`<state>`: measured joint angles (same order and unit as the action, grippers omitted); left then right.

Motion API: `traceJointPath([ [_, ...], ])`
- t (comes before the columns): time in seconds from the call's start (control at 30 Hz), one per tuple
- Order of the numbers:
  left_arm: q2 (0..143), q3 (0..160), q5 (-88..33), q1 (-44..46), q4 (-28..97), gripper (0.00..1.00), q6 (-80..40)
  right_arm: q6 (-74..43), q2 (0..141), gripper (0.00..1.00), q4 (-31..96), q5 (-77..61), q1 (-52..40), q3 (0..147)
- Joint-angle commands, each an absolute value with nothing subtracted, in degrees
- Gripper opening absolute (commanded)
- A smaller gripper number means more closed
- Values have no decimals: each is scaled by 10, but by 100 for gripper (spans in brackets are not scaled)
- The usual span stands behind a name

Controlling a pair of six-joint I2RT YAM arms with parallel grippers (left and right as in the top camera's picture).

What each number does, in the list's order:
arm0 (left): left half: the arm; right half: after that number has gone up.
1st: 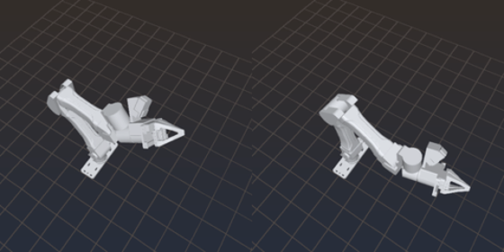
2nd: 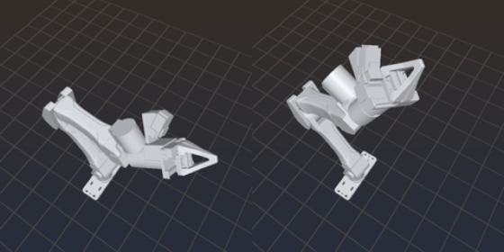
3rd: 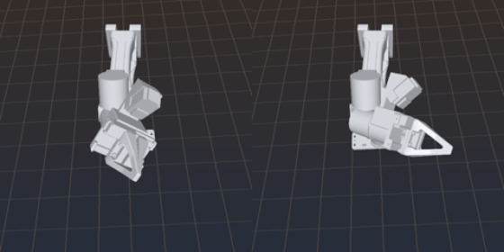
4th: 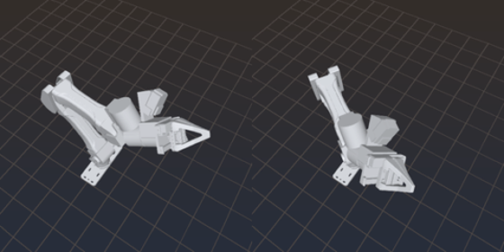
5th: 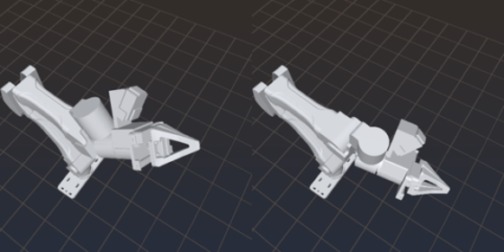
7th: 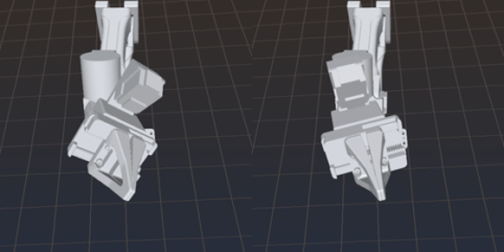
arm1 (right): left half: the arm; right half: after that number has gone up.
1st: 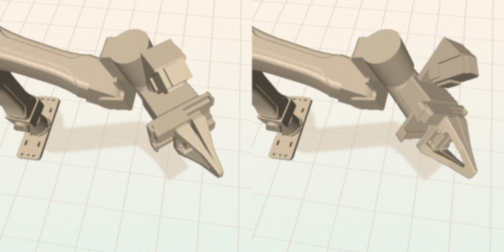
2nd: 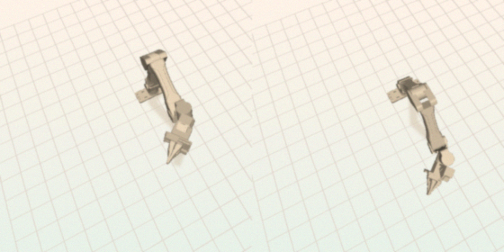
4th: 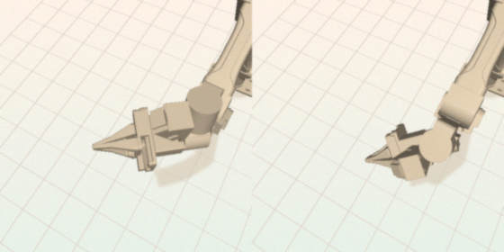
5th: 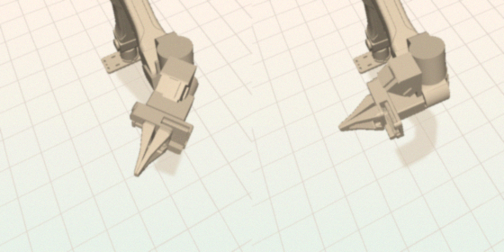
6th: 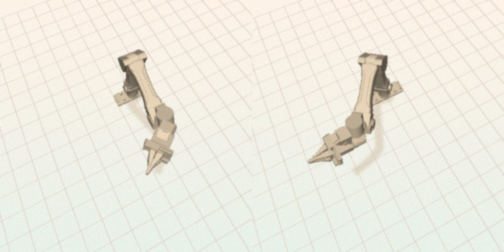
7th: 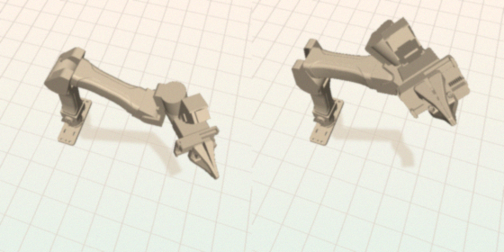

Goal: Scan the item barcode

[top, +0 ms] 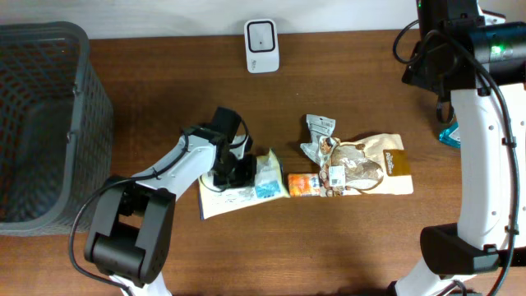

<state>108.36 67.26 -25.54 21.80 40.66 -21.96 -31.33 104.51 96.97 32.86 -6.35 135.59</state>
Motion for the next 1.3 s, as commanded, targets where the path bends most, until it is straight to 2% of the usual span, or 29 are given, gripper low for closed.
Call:
traceJointPath([
  [0.0, 1093, 669, -249, 220, 328, 0, -257, -318, 1045, 99, 971, 329, -63, 1363],
  [0.33, 1093, 670, -146, 220, 172, 0, -254, -318, 1045, 99, 971, 329, -63, 1363],
  [0.5, 1090, 697, -234, 219, 200, 0, -237, -318, 1045, 99, 971, 329, -63, 1363],
  [0.7, 1049, 736, -301, 219, 301, 0, -240, -318, 1045, 99, 971, 329, -63, 1363],
  [0.9, 1014, 735, -281, 222, 363, 0, -240, -318, 1045, 98, 971, 329, -63, 1363],
  [0.97, 1021, 726, -219, 232, 374, 0, -268, -318, 1045, 99, 971, 329, -63, 1363],
  [1.07, 1053, 709, -180, 256, 363, 0, -331, -318, 1045, 98, 971, 329, -63, 1363],
  [1.27, 1148, 708, -180, 285, 250, 0, -354, -318, 1045, 99, 971, 329, -63, 1363],
])
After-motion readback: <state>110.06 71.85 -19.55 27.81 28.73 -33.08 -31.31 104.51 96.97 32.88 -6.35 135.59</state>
